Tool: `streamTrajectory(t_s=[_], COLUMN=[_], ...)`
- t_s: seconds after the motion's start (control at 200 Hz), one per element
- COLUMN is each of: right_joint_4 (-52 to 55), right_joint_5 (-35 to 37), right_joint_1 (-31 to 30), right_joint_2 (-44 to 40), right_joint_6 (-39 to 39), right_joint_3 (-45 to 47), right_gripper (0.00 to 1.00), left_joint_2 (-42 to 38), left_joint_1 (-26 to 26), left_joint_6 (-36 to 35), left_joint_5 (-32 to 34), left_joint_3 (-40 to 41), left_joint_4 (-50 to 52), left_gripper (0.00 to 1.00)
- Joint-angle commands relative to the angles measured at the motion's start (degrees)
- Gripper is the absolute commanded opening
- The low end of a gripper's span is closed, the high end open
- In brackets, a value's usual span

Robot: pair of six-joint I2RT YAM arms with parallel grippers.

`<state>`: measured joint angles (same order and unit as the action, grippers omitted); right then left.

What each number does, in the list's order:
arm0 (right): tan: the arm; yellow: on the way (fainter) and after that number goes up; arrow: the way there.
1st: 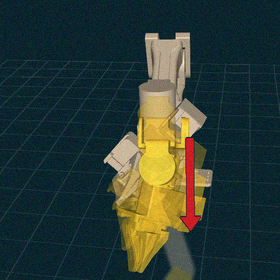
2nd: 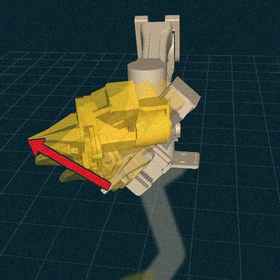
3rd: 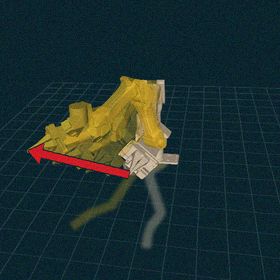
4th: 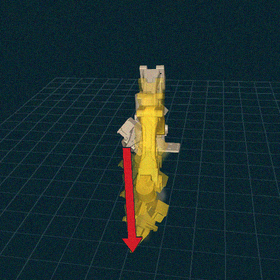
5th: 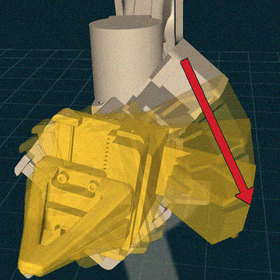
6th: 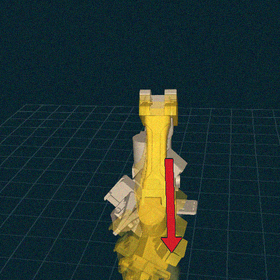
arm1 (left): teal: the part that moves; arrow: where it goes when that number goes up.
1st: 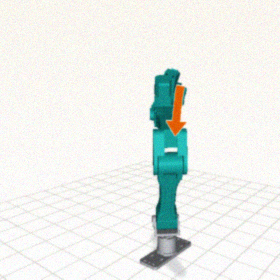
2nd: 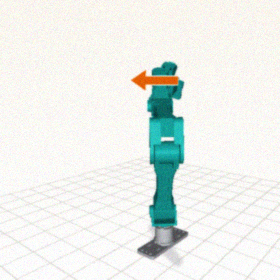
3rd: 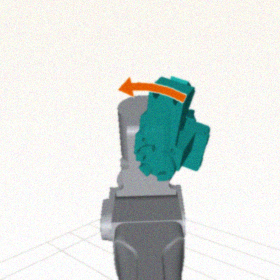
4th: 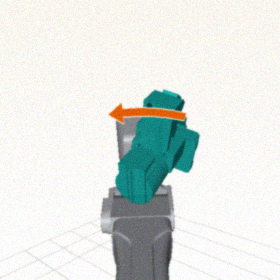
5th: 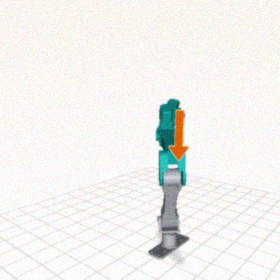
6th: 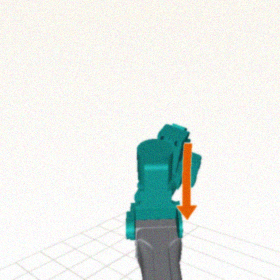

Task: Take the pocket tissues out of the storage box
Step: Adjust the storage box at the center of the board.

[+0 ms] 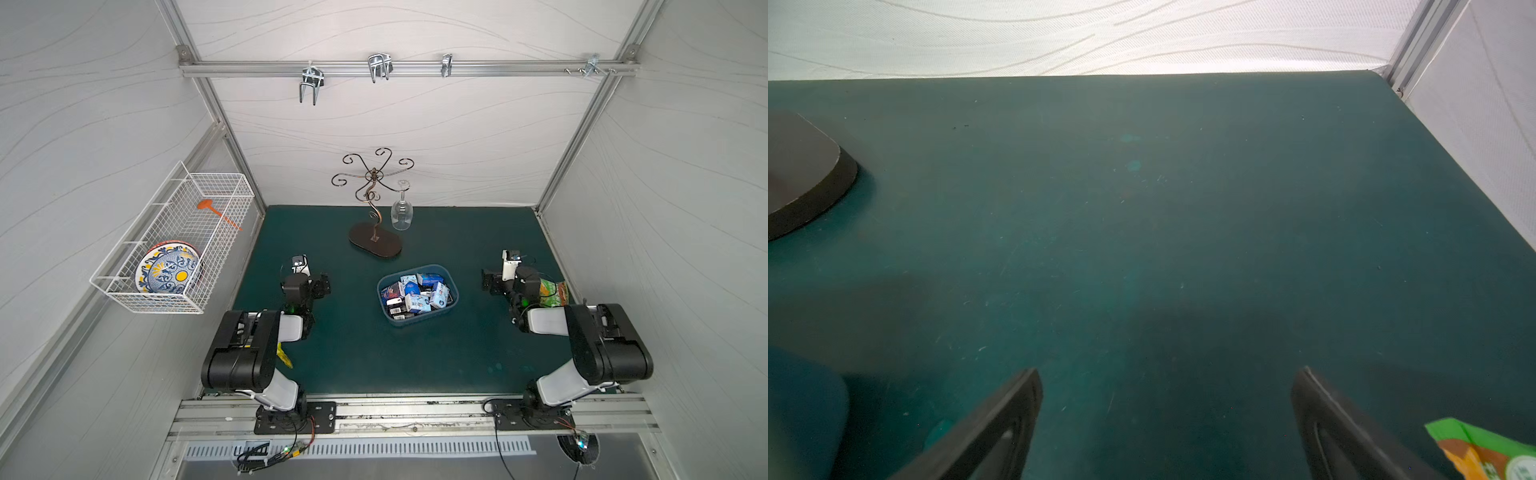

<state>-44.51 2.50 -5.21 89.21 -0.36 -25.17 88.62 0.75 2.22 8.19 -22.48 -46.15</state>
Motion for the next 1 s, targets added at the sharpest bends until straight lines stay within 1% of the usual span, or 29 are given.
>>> streamTrajectory(t_s=[0.0,0.525,0.575,0.61,0.635,0.67,0.695,0.725,0.785,0.815,0.84,0.886,0.951,0.996], right_joint_4=[0.1,0.5,3.1,10.6,15.4,19.6,21.4,23.7,30.0,33.5,36.9,42.8,51.0,55.7], right_joint_5=[-0.4,-1.0,-2.2,-1.7,0.3,1.4,1.5,2.3,5.4,6.9,8.1,9.9,12.6,13.3], right_joint_1=[0.2,0.4,0.1,-0.8,-1.6,-2.2,-2.5,-3.1,-5.1,-6.2,-7.2,-9.4,-13.1,-15.3], right_joint_2=[0.6,0.5,-0.5,-3.1,-4.8,-6.6,-7.8,-9.1,-11.4,-12.1,-12.7,-13.3,-13.9,-14.1], right_joint_6=[0.4,0.5,1.3,2.4,2.4,2.2,2.2,2.4,2.1,1.7,1.2,0.2,-1.8,-3.4], right_joint_3=[-0.6,-0.8,-2.3,-4.9,-6.8,-8.6,-9.2,-9.9,-11.9,-13.2,-14.5,-16.8,-19.9,-21.3], right_gripper=[0.99,0.99,0.99,0.99,0.99,0.99,0.99,0.99,0.99,0.99,0.99,0.99,0.99,0.99], left_joint_2=[0.3,0.4,0.2,0.1,-0.2,-1.1,-1.7,-2.4,-3.3,-3.1,-3.0,-3.0,-2.9,-2.6], left_joint_1=[0.3,0.3,0.3,0.2,0.0,-0.4,-0.9,-1.8,-3.3,-4.6,-5.6,-6.8,-8.9,-11.2], left_joint_6=[0.4,0.5,0.4,0.5,0.6,0.6,0.3,0.0,-1.3,-1.5,-0.6,2.1,8.0,11.7], left_joint_5=[0.4,0.3,0.3,0.9,2.1,2.9,4.7,6.9,8.2,10.6,13.1,15.0,16.5,19.1], left_joint_3=[-1.5,-1.8,-1.5,-1.5,-1.9,-2.9,-4.5,-7.6,-14.6,-17.6,-20.1,-24.5,-30.0,-33.6], left_joint_4=[-2.2,-1.9,-2.2,-2.3,-1.4,1.4,4.5,10.7,23.6,28.3,31.4,39.5,48.5,54.9], left_gripper=[1.0,1.0,1.0,1.0,1.0,1.0,1.0,1.0,1.0,1.0,1.0,1.0,1.0,1.0])
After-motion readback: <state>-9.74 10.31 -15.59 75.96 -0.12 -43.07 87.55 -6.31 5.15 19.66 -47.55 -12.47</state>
